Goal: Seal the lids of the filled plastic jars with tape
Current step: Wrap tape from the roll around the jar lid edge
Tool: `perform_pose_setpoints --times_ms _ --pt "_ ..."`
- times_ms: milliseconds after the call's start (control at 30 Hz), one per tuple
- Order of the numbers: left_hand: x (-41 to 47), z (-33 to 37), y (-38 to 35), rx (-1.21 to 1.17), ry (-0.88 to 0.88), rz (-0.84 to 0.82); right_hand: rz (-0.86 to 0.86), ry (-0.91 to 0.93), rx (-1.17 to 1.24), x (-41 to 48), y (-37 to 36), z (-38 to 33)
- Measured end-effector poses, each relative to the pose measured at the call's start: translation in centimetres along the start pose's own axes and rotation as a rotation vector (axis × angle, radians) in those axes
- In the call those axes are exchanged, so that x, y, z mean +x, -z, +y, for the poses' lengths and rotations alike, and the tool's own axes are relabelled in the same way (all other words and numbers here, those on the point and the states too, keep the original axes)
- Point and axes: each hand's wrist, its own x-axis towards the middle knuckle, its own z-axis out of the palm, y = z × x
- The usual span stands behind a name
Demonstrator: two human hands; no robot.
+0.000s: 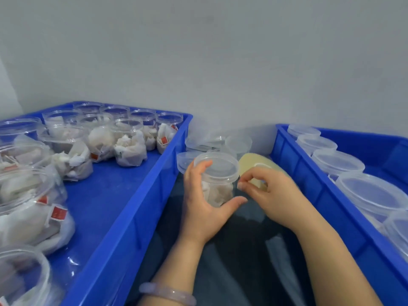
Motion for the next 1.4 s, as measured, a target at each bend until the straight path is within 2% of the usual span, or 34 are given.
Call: perform_pose_setpoints --times_ms 233,1400 --pt "0.4 -0.9 -0.5 0.048 0.004 0.071 0.014 -0.038 0.064 0.2 -0.4 0.2" --pt "0.9 -0.7 -0.2 0.039 0.001 0.091 0.151 -0.170 0.034 0.1 -1.2 0.2"
